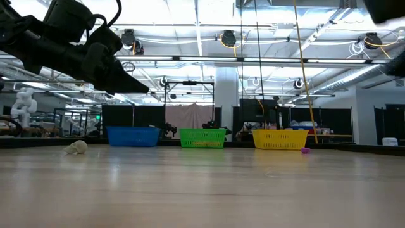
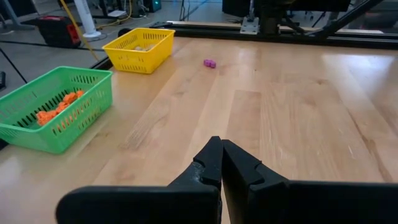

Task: Sort Halloween decoration
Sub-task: Put the grey skull toy into the yellow basket

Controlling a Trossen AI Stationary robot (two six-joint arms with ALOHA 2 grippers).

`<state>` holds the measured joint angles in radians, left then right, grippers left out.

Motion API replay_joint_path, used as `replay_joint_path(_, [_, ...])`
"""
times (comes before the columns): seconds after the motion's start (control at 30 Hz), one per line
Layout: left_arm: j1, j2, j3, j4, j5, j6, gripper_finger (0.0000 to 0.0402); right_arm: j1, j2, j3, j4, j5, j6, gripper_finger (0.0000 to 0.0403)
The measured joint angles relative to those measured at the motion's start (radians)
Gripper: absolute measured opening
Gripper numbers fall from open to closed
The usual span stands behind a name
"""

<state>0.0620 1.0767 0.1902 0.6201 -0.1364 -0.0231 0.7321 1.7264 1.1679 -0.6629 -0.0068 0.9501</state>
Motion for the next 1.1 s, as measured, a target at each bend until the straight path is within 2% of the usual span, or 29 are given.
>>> replay_joint_path(0.13, [-0.001, 0.0, 0.0, 0.0, 0.0, -0.002, 0.0006, -0.071, -0.107, 0.0, -0.044, 0.075, -0.081, 0.0033])
replay_joint_path(0.27, [-0.011, 0.0, 0.0, 0.0, 0.0, -0.002, 0.0006, -0.203, -0.216, 0.002, -0.164, 0.153, -0.105, 0.003])
replay_joint_path(0.37, [-0.018, 0.0, 0.0, 0.0, 0.0, 0.002, 0.0006, -0.361, -0.277, 0.002, -0.281, 0.192, -0.088, 0.0034])
replay_joint_path(0.53, [-0.031, 0.0, 0.0, 0.0, 0.0, 0.002, 0.0006, -0.68, -0.309, 0.002, -0.336, 0.189, -0.269, 0.0037])
replay_joint_path(0.7, [-0.032, 0.0, 0.0, 0.0, 0.0, 0.002, 0.0006, -1.016, -0.283, 0.002, -0.295, 0.139, -0.465, 0.0036])
replay_joint_path(0.87, [-0.032, 0.0, 0.0, 0.0, 0.0, 0.003, 0.0006, -1.307, -0.2, 0.002, -0.222, 0.073, -0.633, 0.0036])
replay_joint_path(0.97, [-0.032, 0.0, 0.0, 0.0, 0.0, 0.003, 0.0006, -1.441, -0.14, 0.002, -0.147, 0.015, -0.691, 0.0037])
replay_joint_path(1.1, [-0.032, 0.0, 0.0, 0.0, 0.0, 0.003, 0.0006, -1.56, -0.06, 0.002, -0.067, -0.042, -0.738, 0.0037])
